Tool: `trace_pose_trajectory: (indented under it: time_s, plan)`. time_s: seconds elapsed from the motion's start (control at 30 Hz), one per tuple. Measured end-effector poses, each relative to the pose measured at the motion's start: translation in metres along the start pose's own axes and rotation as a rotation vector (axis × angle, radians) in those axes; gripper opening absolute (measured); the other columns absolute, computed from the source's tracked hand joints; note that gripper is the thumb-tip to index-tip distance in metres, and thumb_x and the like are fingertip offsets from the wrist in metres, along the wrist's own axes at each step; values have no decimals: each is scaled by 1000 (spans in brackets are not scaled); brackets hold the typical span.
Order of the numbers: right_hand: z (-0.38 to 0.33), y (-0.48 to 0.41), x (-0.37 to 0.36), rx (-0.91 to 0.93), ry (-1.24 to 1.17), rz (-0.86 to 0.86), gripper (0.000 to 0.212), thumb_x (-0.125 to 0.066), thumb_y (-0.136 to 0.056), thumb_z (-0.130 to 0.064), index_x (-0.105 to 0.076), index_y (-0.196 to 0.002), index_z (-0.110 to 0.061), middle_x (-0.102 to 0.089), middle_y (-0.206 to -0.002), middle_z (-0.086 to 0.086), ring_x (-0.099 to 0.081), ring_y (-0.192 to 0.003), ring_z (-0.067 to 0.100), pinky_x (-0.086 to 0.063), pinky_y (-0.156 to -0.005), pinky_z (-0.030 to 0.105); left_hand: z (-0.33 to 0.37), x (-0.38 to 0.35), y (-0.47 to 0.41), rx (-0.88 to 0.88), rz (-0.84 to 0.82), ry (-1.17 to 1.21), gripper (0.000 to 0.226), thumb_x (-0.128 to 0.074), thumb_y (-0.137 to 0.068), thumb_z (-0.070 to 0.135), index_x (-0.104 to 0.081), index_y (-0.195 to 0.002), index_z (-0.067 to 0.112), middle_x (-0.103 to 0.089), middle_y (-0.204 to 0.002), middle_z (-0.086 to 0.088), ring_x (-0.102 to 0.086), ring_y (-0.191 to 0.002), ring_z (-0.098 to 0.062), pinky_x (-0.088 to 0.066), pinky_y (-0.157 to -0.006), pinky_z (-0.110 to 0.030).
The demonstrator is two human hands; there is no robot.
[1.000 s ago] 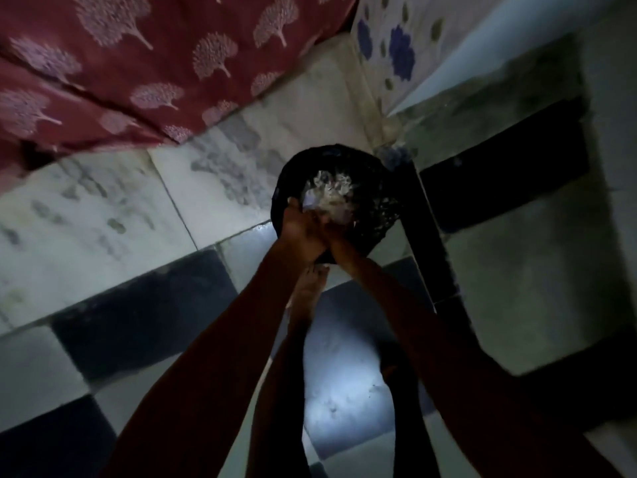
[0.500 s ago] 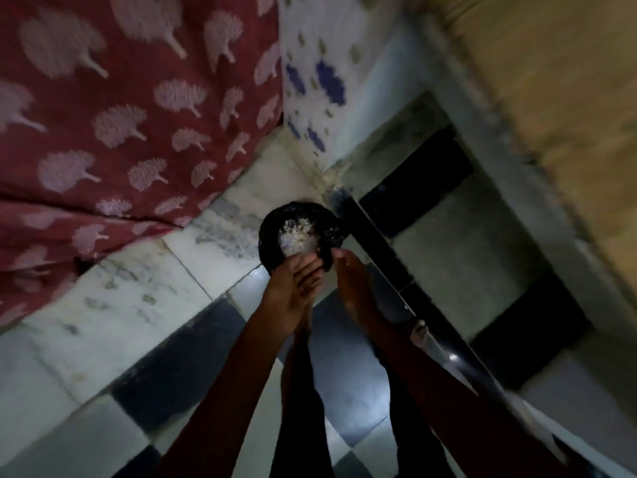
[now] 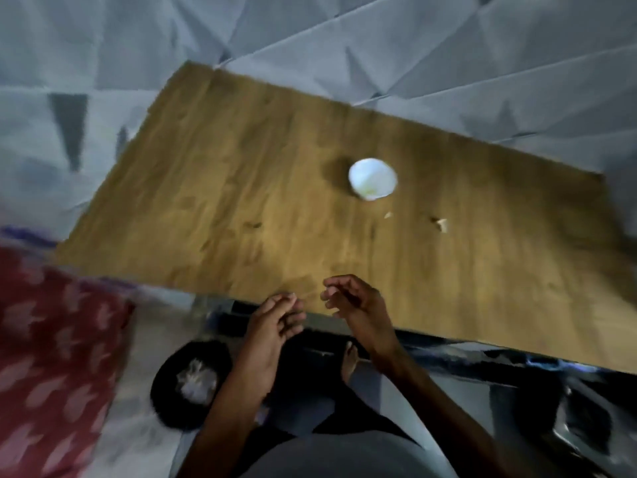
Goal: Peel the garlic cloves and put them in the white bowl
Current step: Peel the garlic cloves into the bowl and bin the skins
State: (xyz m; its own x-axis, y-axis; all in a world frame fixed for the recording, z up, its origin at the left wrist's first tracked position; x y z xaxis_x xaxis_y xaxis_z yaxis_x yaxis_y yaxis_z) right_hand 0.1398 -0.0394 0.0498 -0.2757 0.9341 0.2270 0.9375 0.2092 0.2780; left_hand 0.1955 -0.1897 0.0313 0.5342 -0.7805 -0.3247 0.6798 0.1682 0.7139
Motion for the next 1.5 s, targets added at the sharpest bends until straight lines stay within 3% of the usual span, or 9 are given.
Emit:
trace_pose_trajectory:
  time_s: [0.17,0.33,0.47,0.57,0.67,0.8,1.13,1.4,1.5]
  plan:
    - [7,-51,123,18,-55,145,14,-58,-96,-7,-69,-103,-11,-74,-87,5,-66,-74,12,-52,-63,25,3,-141,-45,-66,-145,-178,12,-54,-97,12,-62,-87,14,-70,-72,2,-65,-60,-7,-50,-58,-20]
    - [40,-96,214,2,-6,251,16,-58,-92,1,-71,-101,-6,-73,-83,6,-65,-68,9,-50,-62,21,-13,-238,-94,-48,-208,-299,9,-58,-95,15,-66,-92,14,-72,-84,-2,-66,-71,-12,-50,-66,-24]
    - [76,-137,261,11,196,290,14,-64,-90,-3,-71,-99,-10,-73,-87,2,-70,-77,16,-58,-71,33,-28,-275,-133,-118,-117,-408,7,-61,-93,12,-68,-95,9,-71,-87,-6,-65,-72,-13,-50,-57,-18]
    - [88,-164,275,44,314,303,10,-69,-88,-5,-71,-96,-10,-73,-93,3,-70,-83,17,-59,-74,32,-27,-285,-159,-294,35,-577,7,-61,-91,8,-67,-93,12,-70,-89,-2,-65,-83,-16,-50,-66,-21]
    - [93,-184,277,82,357,303,9,-70,-87,-5,-71,-93,-11,-73,-97,1,-68,-86,7,-52,-74,11,-17,-287,-178,-532,216,-887,12,-67,-86,6,-65,-97,8,-66,-97,-2,-60,-89,-14,-42,-75,-19]
    - [99,-205,271,89,353,259,12,-68,-86,1,-71,-89,-11,-73,-91,1,-61,-74,-7,-45,-65,1,-18,-277,-203,-745,381,-1131,19,-61,-78,1,-60,-97,1,-60,-99,-15,-55,-96,-31,-45,-86,-41]
    - [96,-230,249,103,354,146,12,-66,-88,-4,-69,-90,-16,-67,-85,-10,-62,-76,-3,-48,-65,6,-5,-277,-212,-796,428,-1197,11,-59,-85,0,-69,-89,4,-70,-88,-12,-64,-86,-27,-37,-75,-25]
    - [92,-231,241,128,358,158,9,-69,-87,-6,-69,-90,-15,-68,-87,-7,-64,-79,3,-50,-69,10,-8,-277,-224,-720,340,-1516,30,-46,-99,9,-60,-126,10,-65,-118,-10,-60,-110,-24,-46,-96,-32]
    - [88,-229,238,131,358,164,9,-69,-88,-6,-70,-90,-15,-69,-88,-5,-66,-80,6,-51,-70,13,-8,-278,-219,-700,301,-1517,28,-50,-99,11,-61,-125,10,-64,-122,-9,-59,-115,-24,-43,-101,-31]
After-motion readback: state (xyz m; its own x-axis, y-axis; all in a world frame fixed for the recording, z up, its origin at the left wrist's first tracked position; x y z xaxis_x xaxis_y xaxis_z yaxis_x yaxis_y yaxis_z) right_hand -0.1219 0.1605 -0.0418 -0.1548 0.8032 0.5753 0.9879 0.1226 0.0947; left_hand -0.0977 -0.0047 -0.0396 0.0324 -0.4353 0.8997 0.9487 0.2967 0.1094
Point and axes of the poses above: each hand's wrist, its own y-axis away from the middle knuckle, its own x-axis out of the back of the hand, z = x × y, the point moved 3 cm from there along -y, towards the middle knuckle
